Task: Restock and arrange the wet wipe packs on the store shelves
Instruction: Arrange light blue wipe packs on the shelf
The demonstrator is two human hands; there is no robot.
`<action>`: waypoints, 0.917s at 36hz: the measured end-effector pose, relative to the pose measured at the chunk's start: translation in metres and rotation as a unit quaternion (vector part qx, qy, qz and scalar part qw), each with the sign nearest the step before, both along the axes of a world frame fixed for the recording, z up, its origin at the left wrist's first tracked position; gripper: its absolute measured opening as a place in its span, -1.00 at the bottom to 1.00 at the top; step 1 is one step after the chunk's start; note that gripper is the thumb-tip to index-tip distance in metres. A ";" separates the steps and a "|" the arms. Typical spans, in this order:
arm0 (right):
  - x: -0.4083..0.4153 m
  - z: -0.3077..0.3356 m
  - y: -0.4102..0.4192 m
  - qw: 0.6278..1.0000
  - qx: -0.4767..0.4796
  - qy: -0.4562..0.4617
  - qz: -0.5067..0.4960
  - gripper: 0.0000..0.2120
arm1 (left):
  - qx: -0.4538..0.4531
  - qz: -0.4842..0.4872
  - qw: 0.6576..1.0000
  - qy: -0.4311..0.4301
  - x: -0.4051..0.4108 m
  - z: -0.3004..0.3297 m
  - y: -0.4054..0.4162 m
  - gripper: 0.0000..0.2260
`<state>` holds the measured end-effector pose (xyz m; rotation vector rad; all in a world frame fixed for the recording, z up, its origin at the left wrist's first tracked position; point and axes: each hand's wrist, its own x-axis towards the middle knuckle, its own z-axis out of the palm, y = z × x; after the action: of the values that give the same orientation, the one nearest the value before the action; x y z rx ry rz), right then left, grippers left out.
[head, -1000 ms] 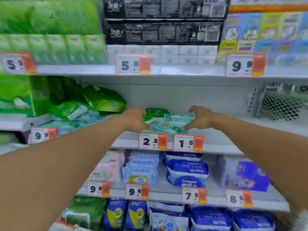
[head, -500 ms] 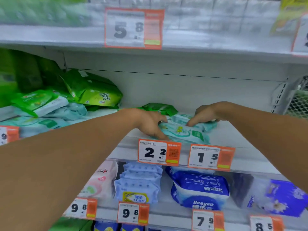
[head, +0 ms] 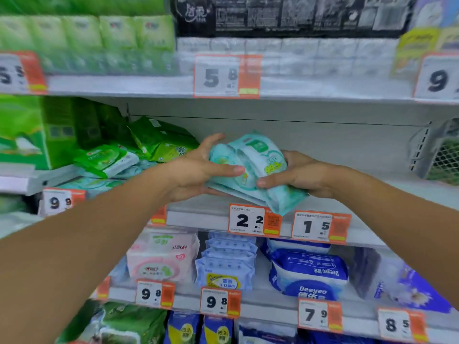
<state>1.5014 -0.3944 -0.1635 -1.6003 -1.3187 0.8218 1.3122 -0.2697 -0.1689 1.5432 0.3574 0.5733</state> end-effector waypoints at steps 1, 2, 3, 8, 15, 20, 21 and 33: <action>-0.006 0.000 -0.011 1.000 0.018 -0.004 -0.011 -0.59 | -0.017 0.009 1.000 -0.017 -0.005 -0.001 -0.007 -0.24; -0.010 0.000 -0.022 0.999 0.036 -0.006 -0.027 -0.61 | -0.019 0.032 0.999 -0.032 -0.007 -0.004 -0.015 -0.33; -0.014 -0.001 -0.033 0.998 0.055 0.001 -0.043 -0.62 | -0.019 0.065 0.996 -0.049 -0.009 -0.007 -0.023 -0.43; -0.032 -0.015 -0.084 0.962 0.156 0.189 -0.120 -0.61 | -0.146 0.208 0.956 -0.145 -0.013 -0.041 -0.073 -0.65; -0.059 -0.064 -0.132 0.914 0.082 0.380 -0.114 -0.49 | -0.312 0.128 0.938 -0.082 -0.009 -0.079 -0.140 -0.75; -0.055 -0.072 -0.161 0.916 0.090 0.374 -0.112 -0.48 | -0.204 0.057 0.977 0.037 -0.013 -0.087 -0.164 -0.73; -0.054 -0.072 -0.168 0.920 0.087 0.367 -0.107 -0.50 | -0.168 0.040 0.984 0.050 -0.015 -0.086 -0.166 -0.70; -0.012 -0.102 -0.296 0.929 -0.020 0.290 -0.230 -0.66 | -0.024 -0.184 0.945 0.270 0.037 -0.093 -0.244 -0.78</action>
<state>1.4891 -0.6907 -0.2651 -1.4529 -0.4835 0.9269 1.3490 -0.5134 -0.2614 1.6525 0.4766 -0.1629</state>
